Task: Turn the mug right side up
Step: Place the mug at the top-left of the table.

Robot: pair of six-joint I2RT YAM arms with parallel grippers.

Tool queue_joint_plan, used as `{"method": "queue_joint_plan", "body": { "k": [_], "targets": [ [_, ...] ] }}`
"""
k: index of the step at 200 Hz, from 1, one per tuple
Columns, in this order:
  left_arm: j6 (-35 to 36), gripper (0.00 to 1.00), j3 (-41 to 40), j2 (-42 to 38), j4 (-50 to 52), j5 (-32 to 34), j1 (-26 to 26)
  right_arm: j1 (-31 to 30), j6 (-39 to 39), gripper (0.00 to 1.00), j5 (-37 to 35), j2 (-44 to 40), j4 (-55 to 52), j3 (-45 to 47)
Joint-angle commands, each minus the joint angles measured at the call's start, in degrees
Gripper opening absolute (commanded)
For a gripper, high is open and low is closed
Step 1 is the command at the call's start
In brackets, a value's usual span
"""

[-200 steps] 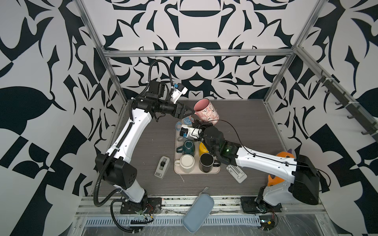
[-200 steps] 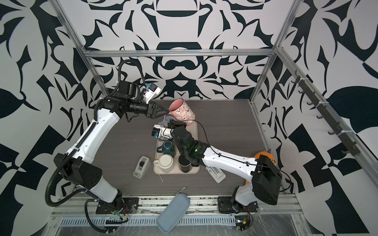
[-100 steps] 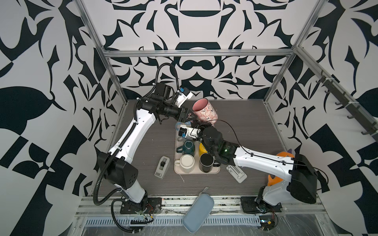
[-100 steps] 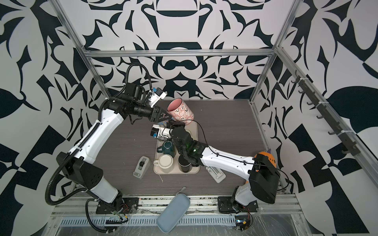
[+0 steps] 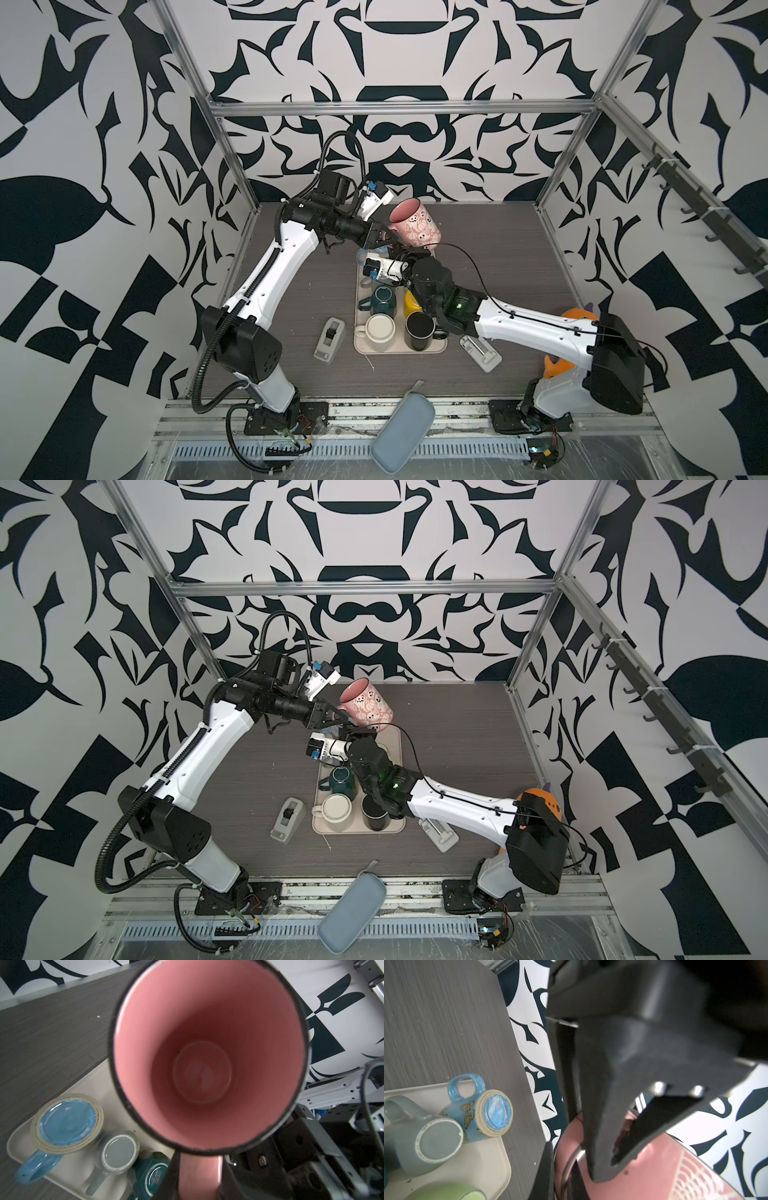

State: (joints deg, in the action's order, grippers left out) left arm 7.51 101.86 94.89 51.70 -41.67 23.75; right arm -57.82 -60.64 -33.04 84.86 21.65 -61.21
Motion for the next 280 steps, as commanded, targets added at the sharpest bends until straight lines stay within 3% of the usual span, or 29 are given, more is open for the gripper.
{"method": "queue_joint_plan", "body": {
  "k": [1, 60, 147, 199, 236, 280],
  "targets": [
    [-0.5, 0.00, -0.3, 0.9, 2.3, -2.0, 0.2, -0.3, -0.6, 0.00, -0.6, -1.4, 7.5, -3.0],
    [-8.1, 0.00, -4.8, -2.0, -8.7, 0.7, 0.3, -0.4, 0.9, 0.00, -2.7, -2.3, 7.4, -2.6],
    [-11.2, 0.00, -5.4, -3.3, -12.2, 11.2, 0.2, -0.3, 3.5, 0.32, -5.2, -6.7, 6.0, 0.6],
    [-14.0, 0.00, -5.5, -3.1, -17.6, 18.8, -0.3, -0.2, 5.3, 0.37, -7.0, -9.2, 5.5, 2.1],
    [-14.9, 0.00, -5.8, -3.1, -21.3, 28.5, -1.2, 1.0, 12.0, 0.38, -7.4, -12.0, 2.9, 3.1],
    [-15.1, 0.00, -5.8, -0.8, -25.3, 42.3, -4.8, 5.2, 28.4, 0.39, -6.1, -14.6, -8.7, 1.8]
  ]
}}
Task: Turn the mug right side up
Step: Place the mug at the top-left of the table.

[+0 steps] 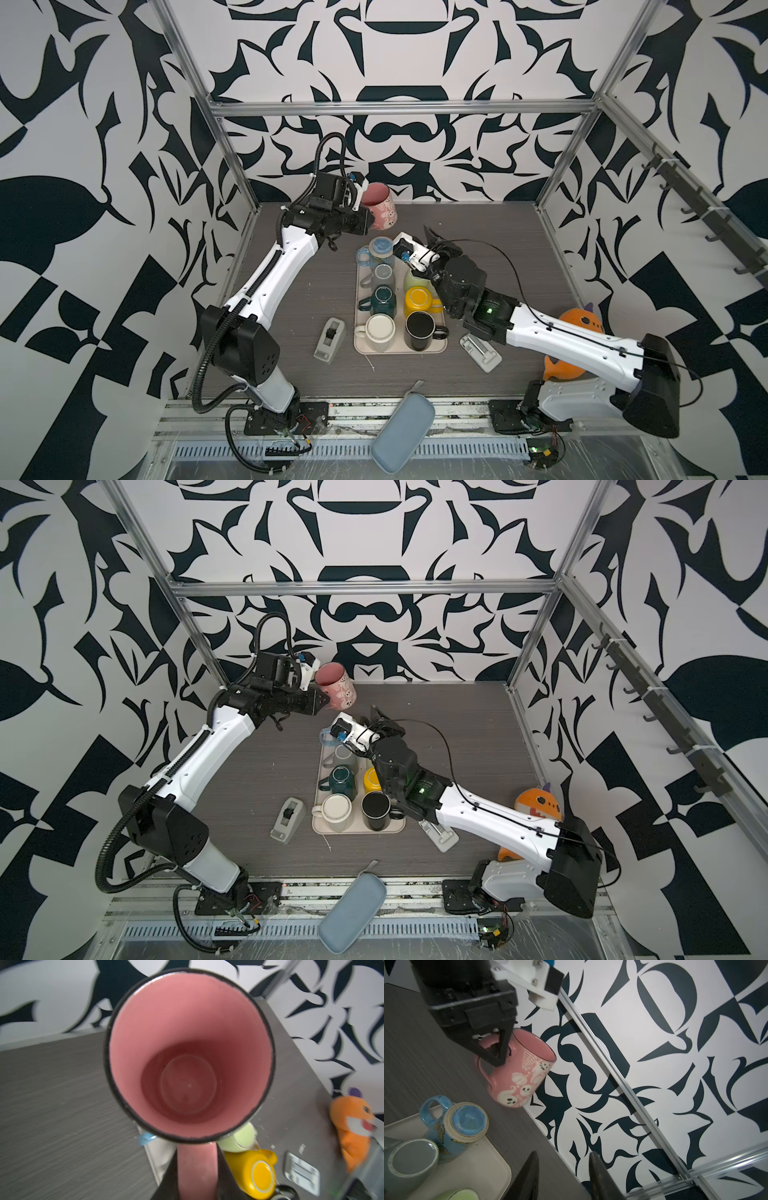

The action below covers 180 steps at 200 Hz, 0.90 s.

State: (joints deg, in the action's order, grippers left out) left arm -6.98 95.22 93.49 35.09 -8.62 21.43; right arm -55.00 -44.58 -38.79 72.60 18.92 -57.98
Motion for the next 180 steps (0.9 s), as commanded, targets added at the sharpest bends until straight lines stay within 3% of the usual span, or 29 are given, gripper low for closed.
{"method": "queue_joint_plan", "body": {
  "k": [1, 50, 101, 180],
  "targets": [
    [-0.6, 0.00, 0.9, 0.7, -8.6, 9.6, -2.6, 2.5, 12.8, 0.39, -0.2, -2.4, -6.3, -1.4],
    [1.8, 0.00, -1.5, 4.5, -14.2, 19.8, -4.9, 9.3, 31.6, 0.42, 6.7, -6.8, -16.9, -1.0],
    [-0.4, 0.00, -0.7, 11.2, -15.7, 20.2, -8.1, 13.1, 43.0, 0.43, 10.3, -7.2, -25.1, -1.1],
    [-4.8, 0.00, -2.2, 17.4, -20.5, 18.3, -11.1, 16.7, 51.3, 0.45, 16.7, -8.3, -30.2, 0.1]
  ]
}}
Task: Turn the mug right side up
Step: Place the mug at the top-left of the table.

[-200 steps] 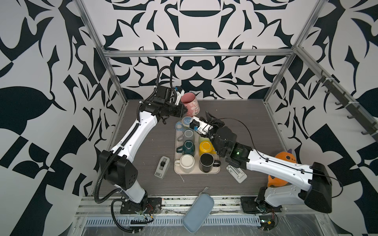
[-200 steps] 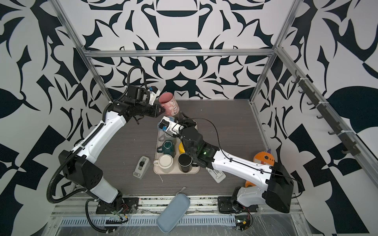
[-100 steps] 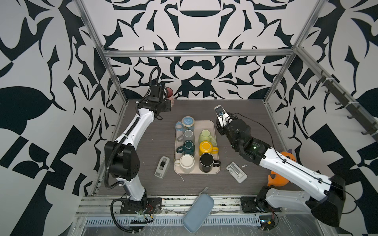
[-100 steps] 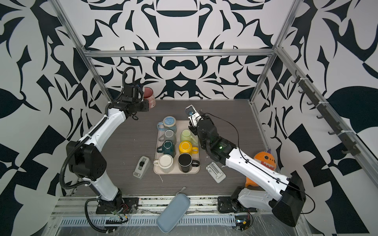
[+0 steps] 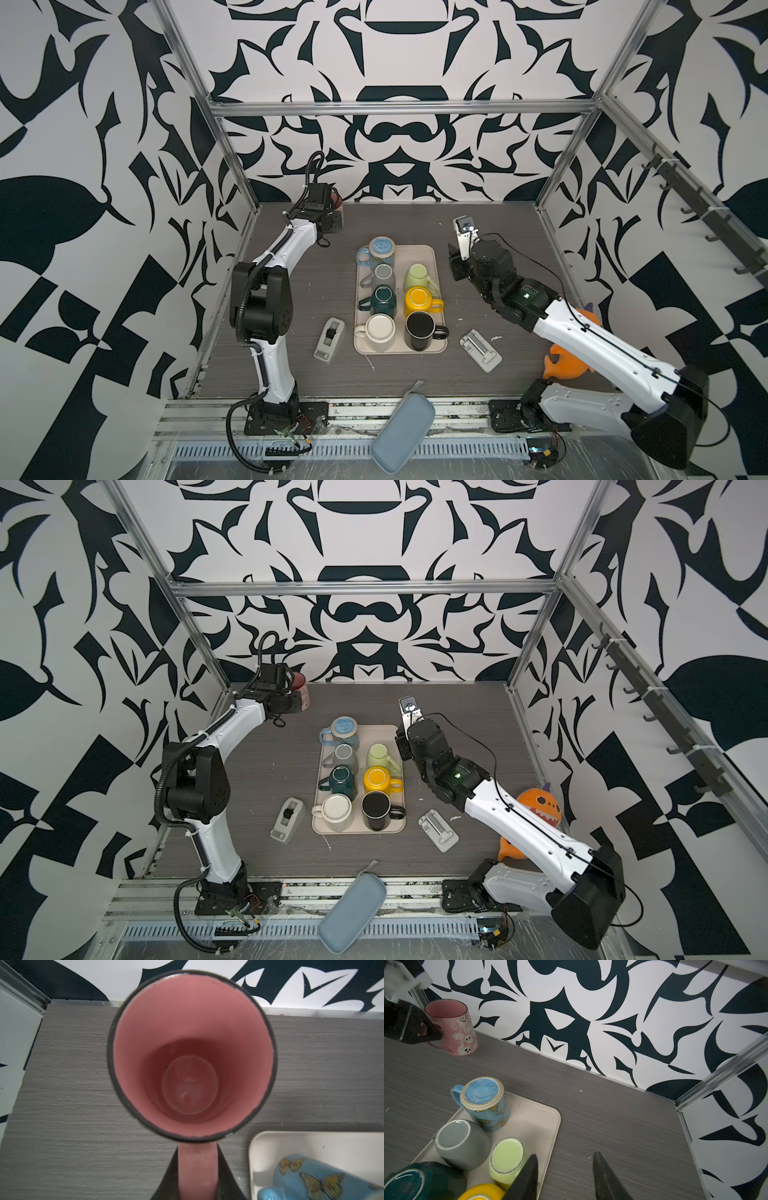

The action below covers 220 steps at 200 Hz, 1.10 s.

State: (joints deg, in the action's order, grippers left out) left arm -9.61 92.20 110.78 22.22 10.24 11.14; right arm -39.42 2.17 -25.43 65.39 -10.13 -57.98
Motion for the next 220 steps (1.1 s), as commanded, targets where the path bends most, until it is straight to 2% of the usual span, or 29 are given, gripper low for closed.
{"method": "queue_joint_plan", "body": {
  "k": [1, 64, 157, 189, 220],
  "targets": [
    [-2.2, 0.00, 0.8, 0.2, -7.6, -0.6, -0.8, 1.2, 4.7, 0.45, 3.5, -1.2, -1.1, 0.1],
    [-3.2, 0.00, 2.0, 4.3, -6.3, -2.3, -1.6, 3.2, 7.7, 0.45, 7.7, 0.2, -1.6, 0.4],
    [-4.1, 0.00, 2.2, 7.9, -7.4, 0.1, -2.0, 4.0, 9.1, 0.46, 8.2, 0.6, -1.8, 0.9],
    [-4.5, 0.00, 4.6, 9.3, -4.4, -0.1, -2.2, 4.2, 9.3, 0.46, 8.3, 0.9, -1.7, 1.1],
    [-4.9, 0.18, 4.6, 9.5, -3.8, 0.0, -2.2, 4.2, 9.6, 0.46, 8.5, 1.0, -1.4, 1.4]
  ]
}}
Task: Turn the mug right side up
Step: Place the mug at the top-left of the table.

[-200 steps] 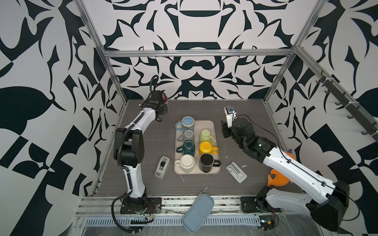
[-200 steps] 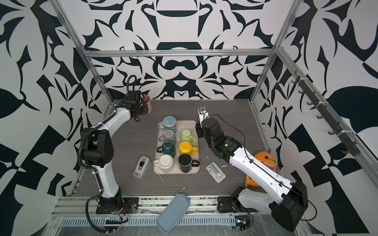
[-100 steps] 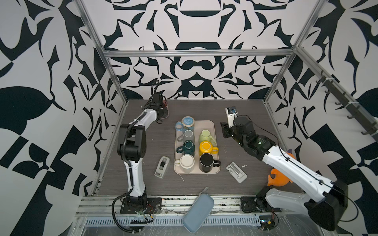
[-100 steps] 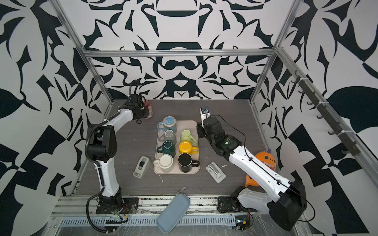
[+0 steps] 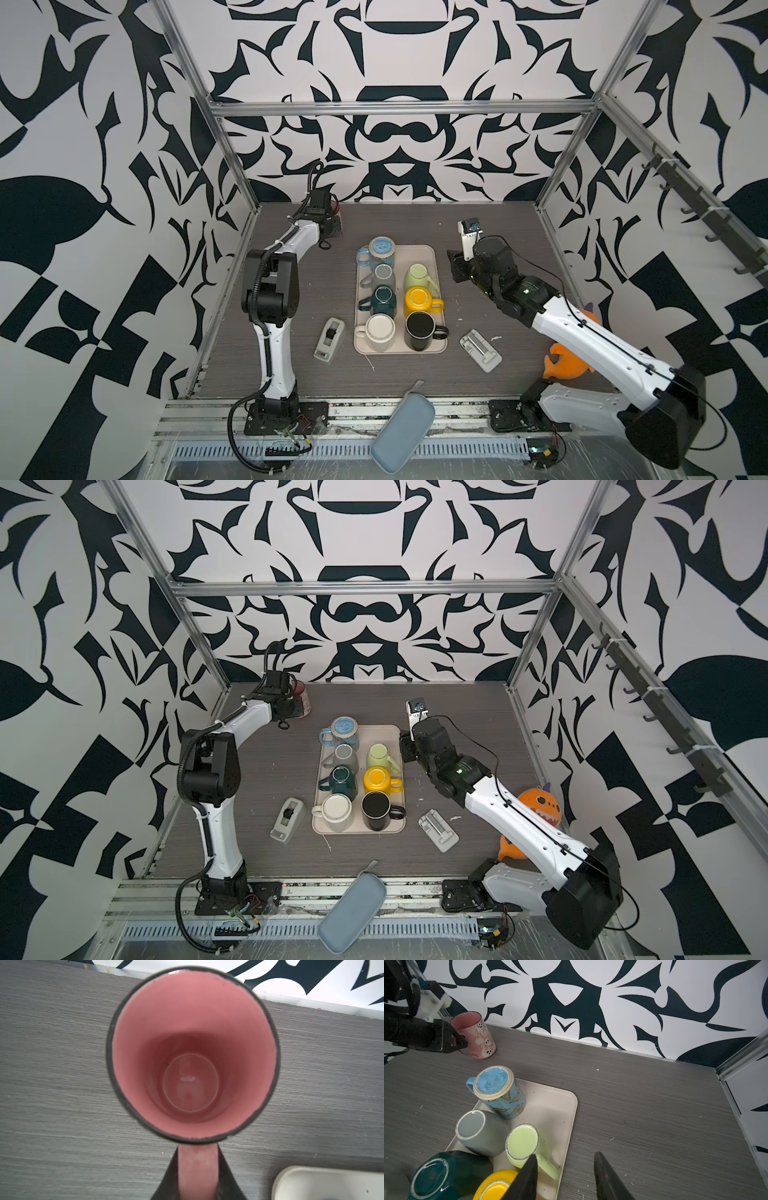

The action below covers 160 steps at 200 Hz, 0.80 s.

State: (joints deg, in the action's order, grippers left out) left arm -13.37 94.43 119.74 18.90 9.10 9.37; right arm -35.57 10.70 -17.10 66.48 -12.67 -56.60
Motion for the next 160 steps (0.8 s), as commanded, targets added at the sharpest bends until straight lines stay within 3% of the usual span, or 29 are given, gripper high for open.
{"method": "queue_joint_plan", "body": {
  "k": [1, 84, 137, 160],
  "targets": [
    [-1.1, 0.18, 2.4, 0.6, -0.5, 1.2, -0.4, 0.4, 1.0, 0.46, 0.2, -0.1, 1.1, 0.1],
    [-1.9, 0.58, 0.8, -1.7, 0.9, 0.6, -0.5, 0.4, 1.7, 0.46, 0.3, -0.4, 1.3, 0.8],
    [-4.0, 0.65, -4.5, -14.6, 2.6, 0.5, -0.4, 0.5, 2.3, 0.47, 1.6, 1.2, 1.7, 0.3],
    [-9.4, 0.69, -9.4, -23.0, 2.7, -1.2, -0.4, 1.2, 3.9, 0.47, 3.5, 3.2, 2.2, -0.8]
  ]
}}
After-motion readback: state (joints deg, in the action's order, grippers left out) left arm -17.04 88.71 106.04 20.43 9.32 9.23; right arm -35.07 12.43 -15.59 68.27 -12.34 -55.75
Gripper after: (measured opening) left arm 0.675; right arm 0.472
